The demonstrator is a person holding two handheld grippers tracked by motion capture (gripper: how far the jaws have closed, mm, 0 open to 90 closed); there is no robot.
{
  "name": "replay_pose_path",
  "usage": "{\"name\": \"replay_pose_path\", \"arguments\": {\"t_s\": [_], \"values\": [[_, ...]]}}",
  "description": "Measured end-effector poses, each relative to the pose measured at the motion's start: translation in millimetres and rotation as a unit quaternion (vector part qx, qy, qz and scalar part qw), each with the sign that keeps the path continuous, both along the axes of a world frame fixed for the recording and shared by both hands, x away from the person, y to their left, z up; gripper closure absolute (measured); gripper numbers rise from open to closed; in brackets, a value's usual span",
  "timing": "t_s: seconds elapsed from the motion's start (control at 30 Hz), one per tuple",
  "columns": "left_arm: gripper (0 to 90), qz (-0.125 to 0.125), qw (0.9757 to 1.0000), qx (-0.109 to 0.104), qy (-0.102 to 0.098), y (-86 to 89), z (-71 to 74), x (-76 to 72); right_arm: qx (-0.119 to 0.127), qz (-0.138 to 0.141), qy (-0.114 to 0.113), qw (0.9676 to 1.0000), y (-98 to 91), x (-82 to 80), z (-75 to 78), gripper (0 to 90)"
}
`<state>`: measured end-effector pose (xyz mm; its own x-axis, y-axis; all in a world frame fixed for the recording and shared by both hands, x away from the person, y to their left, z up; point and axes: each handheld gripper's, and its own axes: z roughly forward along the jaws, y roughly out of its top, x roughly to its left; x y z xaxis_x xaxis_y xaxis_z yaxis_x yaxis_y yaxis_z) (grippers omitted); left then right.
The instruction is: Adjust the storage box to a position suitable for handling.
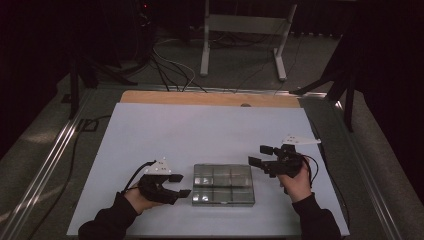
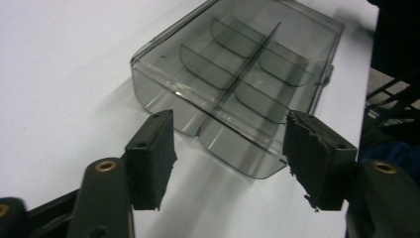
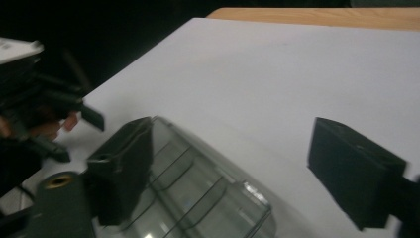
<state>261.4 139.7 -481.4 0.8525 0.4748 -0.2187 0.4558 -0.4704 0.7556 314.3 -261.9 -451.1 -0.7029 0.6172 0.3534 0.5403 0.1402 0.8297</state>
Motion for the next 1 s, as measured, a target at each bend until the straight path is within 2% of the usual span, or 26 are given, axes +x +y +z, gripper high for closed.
{"name": "replay_pose_path", "arguments": {"t_s": [0.13, 0.2, 0.27, 0.3, 0.4, 0.5, 0.57, 0.63, 0.7, 0.77, 0.83, 0.87, 1.0], "values": [[25.0, -0.011, 0.9999, -0.008, -0.001, -0.6, 2.6, -0.6, 0.004, 0.018, -0.010, 0.9998, -4.4, -10.3, 1.9, 14.1], [17.8, -0.023, 0.9997, -0.010, -0.001, -1.3, 3.1, -1.7, 0.003, 0.033, -0.021, 0.9992, -7.8, -16.5, 1.9, 14.2], [15.8, -0.020, 0.9998, -0.007, -0.006, -2.5, 3.3, -3.0, 0.004, 0.038, -0.040, 0.9985, -10.9, -22.3, 0.5, 14.6], [13.1, -0.018, 0.9998, -0.004, -0.009, -3.5, 2.8, -3.2, 0.001, 0.042, -0.050, 0.9978, -11.6, -25.3, -0.5, 14.5], [3.4, -0.027, 0.9996, -0.005, -0.008, -4.1, 1.1, -3.2, -0.016, 0.058, -0.061, 0.9964, -14.0, -32.3, -4.1, 12.5], [2.0, -0.028, 0.9995, -0.006, -0.012, -3.0, 0.6, -2.9, -0.007, 0.074, -0.063, 0.9952, -19.2, -36.7, -7.6, 12.8], [1.4, -0.032, 0.9994, -0.005, -0.015, -2.2, -0.2, -2.5, -0.006, 0.075, -0.085, 0.9936, -22.9, -40.6, -8.4, 12.6], [1.1, -0.032, 0.9994, -0.006, -0.016, -1.4, -1.6, -2.0, -0.018, 0.071, -0.095, 0.9928, -25.0, -44.6, -8.7, 6.4], [1.0, -0.030, 0.9994, -0.006, -0.016, -0.7, -2.9, -1.4, -0.016, 0.073, -0.081, 0.9939, -26.9, -46.9, -10.2, 1.1], [1.0, -0.032, 0.9993, -0.009, -0.015, -0.3, -4.1, -0.9, -0.025, 0.057, -0.084, 0.9945, -29.8, -49.2, -11.5, 1.2], [1.0, -0.035, 0.9993, -0.005, -0.013, -0.4, -5.3, -0.4, -0.010, 0.076, -0.066, 0.9949, -33.4, -48.2, -13.3, 1.2], [1.1, -0.036, 0.9993, -0.007, -0.009, -0.1, -6.0, 0.0, -0.010, 0.075, -0.058, 0.9954, -34.6, -48.2, -14.6, 1.2], [1.1, -0.036, 0.9993, -0.009, 0.001, 1.2, -8.9, 2.0, -0.017, 0.077, -0.048, 0.9957, -38.4, -51.2, -22.8, 1.2]]}}
